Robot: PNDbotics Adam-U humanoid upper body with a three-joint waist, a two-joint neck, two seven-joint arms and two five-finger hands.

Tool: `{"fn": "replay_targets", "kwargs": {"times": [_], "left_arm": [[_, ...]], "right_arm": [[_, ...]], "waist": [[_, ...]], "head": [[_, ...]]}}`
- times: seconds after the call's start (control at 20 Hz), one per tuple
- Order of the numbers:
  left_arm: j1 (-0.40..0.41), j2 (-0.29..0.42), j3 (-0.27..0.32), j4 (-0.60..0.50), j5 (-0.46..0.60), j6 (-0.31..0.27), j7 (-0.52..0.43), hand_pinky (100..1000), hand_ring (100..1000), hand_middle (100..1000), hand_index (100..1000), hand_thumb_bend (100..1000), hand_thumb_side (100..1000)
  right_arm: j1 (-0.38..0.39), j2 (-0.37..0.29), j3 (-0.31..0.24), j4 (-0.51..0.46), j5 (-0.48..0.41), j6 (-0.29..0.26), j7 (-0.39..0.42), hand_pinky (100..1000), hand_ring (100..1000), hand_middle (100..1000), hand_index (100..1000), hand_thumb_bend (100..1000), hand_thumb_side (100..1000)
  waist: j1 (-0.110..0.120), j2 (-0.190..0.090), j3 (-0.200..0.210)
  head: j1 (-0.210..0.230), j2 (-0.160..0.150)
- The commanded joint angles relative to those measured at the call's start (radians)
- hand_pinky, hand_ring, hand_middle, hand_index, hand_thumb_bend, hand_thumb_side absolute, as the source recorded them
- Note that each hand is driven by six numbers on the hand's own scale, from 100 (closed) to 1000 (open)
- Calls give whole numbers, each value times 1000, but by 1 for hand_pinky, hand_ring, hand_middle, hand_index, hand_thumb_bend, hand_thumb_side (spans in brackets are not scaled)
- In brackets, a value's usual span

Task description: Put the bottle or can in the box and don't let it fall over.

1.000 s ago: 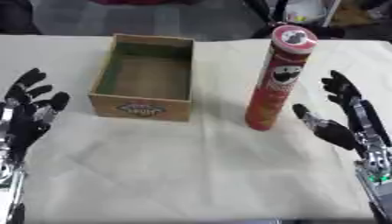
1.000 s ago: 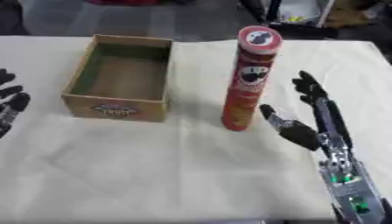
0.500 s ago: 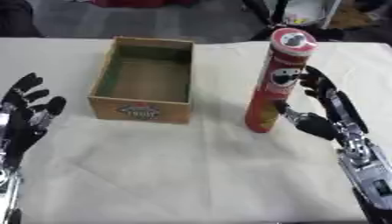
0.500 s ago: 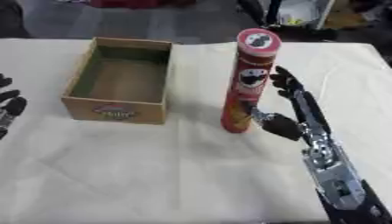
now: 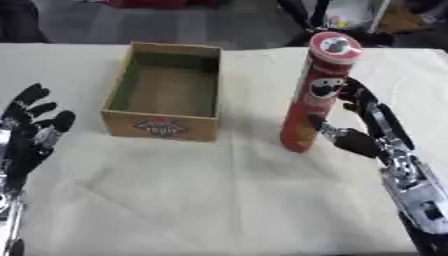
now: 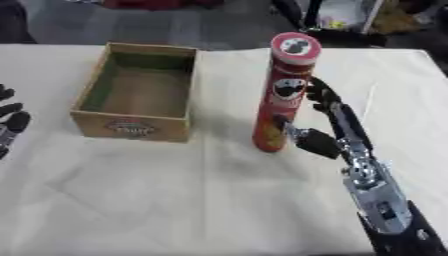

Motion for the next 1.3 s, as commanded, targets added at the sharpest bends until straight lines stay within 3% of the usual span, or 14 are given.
{"fn": "replay_targets", "kwargs": {"times": [0.05, 1.0, 1.3], "left_arm": [[-5, 4, -3, -11, 4, -2, -6, 752, 848, 870, 951, 784, 616], [-7, -1, -6, -9, 4, -3, -18, 752, 850, 872, 953, 784, 618], [-6, -2, -7, -8, 5, -3, -20, 752, 851, 873, 953, 783, 618]], "right_arm": [[-42, 10, 2, 23, -5, -3, 5, 906, 910, 868, 1000, 519, 402], [-108, 72, 12, 113, -27, -33, 6, 906, 907, 867, 1000, 519, 400], [-116, 85, 11, 127, -38, -37, -3, 917, 920, 874, 998, 478, 322]], "waist": [[15, -31, 2], [14, -31, 10], [14, -32, 13]], "head": [[-4, 7], [-24, 14], [-29, 17]]}}
